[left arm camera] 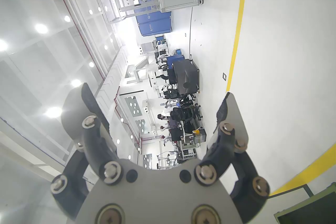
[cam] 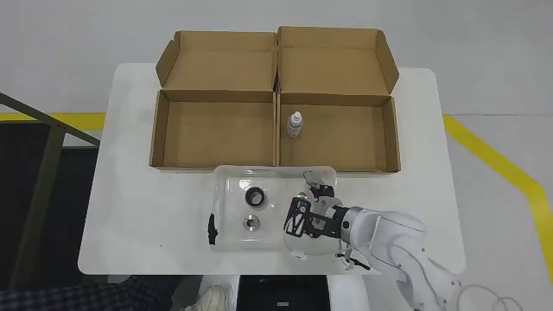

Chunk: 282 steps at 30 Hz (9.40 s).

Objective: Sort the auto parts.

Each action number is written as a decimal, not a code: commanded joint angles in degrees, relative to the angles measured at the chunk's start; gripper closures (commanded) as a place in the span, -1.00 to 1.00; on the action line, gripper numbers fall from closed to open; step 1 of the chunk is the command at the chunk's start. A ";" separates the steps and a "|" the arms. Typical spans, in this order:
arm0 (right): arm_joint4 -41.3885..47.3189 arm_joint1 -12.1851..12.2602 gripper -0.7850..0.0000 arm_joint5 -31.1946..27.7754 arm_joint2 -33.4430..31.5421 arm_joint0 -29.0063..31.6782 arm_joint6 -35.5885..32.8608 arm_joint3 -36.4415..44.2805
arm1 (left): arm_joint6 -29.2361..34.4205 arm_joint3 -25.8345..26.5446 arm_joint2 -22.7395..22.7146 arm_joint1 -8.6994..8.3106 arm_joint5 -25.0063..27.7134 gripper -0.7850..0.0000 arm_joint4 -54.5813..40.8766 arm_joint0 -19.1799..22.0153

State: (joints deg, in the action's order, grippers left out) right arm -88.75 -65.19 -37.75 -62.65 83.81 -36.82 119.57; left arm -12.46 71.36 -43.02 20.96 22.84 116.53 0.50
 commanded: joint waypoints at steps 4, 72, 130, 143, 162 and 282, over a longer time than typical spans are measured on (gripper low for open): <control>-0.37 -0.10 -0.92 0.61 1.04 -0.97 -1.50 -1.32 | 0.00 0.00 0.00 0.00 0.00 -1.00 0.00 0.00; 11.98 0.40 1.00 -0.17 -1.38 -2.56 24.43 -1.92 | 0.00 0.00 0.00 0.00 0.00 -1.00 0.00 0.00; 27.96 0.75 1.00 7.32 -14.12 -1.79 36.21 -7.55 | 0.00 0.00 0.00 0.00 0.00 -1.00 0.00 0.00; 23.39 0.53 1.00 13.69 -11.92 -7.61 21.19 -12.05 | 0.00 0.00 0.00 0.00 0.00 -1.00 0.00 0.00; 17.44 -0.56 1.00 14.01 -3.93 -19.04 6.66 -20.94 | 0.00 0.00 0.00 0.00 0.00 -1.00 0.00 0.00; 7.35 -3.09 -0.49 4.34 15.46 -16.59 7.81 -14.69 | 0.00 0.00 0.00 0.00 0.00 -1.00 0.00 0.00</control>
State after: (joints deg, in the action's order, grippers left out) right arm -81.47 -68.21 -33.46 -47.30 67.46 -29.03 105.26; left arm -12.46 71.36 -43.02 20.96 22.84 116.53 0.50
